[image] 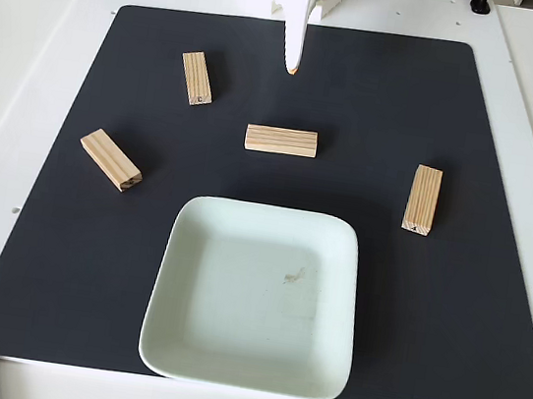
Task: Pick up the wooden block and place them on the plate.
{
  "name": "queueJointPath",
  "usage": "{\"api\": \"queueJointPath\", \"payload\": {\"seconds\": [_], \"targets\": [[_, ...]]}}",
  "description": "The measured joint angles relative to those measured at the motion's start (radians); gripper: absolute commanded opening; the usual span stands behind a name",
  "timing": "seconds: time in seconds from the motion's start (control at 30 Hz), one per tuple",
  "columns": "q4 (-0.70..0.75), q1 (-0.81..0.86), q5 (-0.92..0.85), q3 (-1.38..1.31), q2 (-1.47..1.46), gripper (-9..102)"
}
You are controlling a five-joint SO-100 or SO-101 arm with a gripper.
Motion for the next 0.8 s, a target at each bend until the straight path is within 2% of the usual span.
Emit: {"api": "queueJointPath", "payload": {"seconds": [0.37,0.63,0.8], "targets": [[0.0,0.002,0.0,-0.094,-0.054,-1],[0.02,0.008,0.0,-0.552,-0.503,-1],[0.21,0.011,0.0,-0.913,-0.83,-1]]}}
